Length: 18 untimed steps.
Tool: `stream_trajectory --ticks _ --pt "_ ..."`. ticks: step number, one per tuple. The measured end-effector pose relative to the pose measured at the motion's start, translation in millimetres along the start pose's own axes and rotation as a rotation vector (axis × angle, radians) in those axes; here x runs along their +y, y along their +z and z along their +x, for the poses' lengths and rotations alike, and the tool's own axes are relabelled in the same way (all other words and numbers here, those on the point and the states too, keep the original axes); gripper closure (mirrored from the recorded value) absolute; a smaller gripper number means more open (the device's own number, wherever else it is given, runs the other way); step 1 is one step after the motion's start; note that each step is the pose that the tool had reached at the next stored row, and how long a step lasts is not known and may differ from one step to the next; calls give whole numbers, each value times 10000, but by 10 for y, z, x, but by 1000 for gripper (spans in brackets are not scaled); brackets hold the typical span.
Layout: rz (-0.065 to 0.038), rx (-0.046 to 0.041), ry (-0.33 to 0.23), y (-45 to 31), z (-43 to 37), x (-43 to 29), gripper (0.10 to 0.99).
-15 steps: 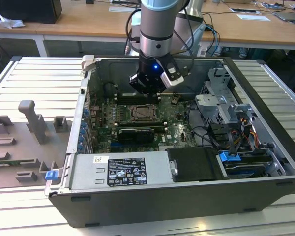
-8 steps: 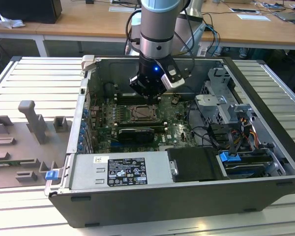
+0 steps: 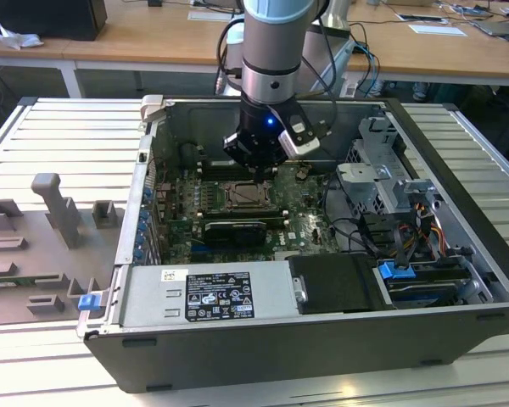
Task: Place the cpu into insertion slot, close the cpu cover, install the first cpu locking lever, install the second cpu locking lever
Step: 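Install the second cpu locking lever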
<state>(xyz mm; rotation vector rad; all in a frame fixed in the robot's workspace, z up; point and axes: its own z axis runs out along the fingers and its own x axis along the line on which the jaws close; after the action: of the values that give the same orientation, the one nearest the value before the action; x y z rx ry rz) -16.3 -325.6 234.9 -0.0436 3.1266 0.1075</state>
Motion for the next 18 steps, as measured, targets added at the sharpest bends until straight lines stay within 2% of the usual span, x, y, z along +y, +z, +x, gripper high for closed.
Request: stream_trajectory --ticks 9,12,15,16,18 --pt "1 3 3 -8 2 -60 980" --pt "-2 6 -1 -51 1 -63 980" --pt "-4 6 2 -54 4 -134 980" --pt "-3 16 2 -52 4 -159 980" --pt "-13 130 8 -29 6 -215 980"
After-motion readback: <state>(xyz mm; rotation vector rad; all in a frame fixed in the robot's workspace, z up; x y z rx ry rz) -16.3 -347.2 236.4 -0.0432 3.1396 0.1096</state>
